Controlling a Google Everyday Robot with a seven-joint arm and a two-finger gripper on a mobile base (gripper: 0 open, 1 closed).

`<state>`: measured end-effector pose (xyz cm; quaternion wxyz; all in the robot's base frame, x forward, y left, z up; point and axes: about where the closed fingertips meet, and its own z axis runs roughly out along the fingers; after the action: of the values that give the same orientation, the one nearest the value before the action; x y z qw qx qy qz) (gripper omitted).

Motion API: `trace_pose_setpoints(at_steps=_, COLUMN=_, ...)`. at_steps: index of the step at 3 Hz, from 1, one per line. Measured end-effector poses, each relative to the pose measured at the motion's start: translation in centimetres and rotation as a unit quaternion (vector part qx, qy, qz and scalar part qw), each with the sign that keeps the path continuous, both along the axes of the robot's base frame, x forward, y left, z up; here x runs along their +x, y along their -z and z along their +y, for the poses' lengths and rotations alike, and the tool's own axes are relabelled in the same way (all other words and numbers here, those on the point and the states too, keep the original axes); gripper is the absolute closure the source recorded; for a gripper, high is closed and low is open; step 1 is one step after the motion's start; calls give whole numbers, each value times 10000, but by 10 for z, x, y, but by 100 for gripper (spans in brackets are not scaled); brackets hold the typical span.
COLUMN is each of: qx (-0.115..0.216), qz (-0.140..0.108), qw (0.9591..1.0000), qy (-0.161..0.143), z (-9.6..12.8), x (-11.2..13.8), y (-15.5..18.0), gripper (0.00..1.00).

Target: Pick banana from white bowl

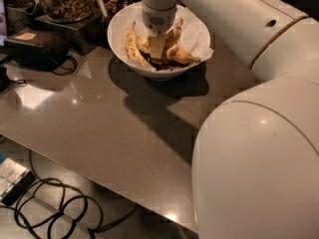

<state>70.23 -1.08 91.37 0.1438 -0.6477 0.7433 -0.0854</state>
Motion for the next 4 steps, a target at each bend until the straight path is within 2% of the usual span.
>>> trace_pose_setpoints(at_steps=1, qx=314, qz=-79, qw=9993, qy=-203, z=3, x=-6, y=-14, gripper=100)
trace_pose_setpoints(at_steps=2, qx=663, qz=-120, qw=9962, qy=-546, z=3, x=-26, y=-28, gripper=100)
trace_pose_setpoints(at_steps=3, qx=691, qz=-105, qw=9959, qy=-576, z=4, x=-26, y=-27, gripper=100)
trace_pose_setpoints(at_steps=4, qx=504, qz=-105, qw=9966, qy=-636, z=14, x=-42, y=-31, gripper=100)
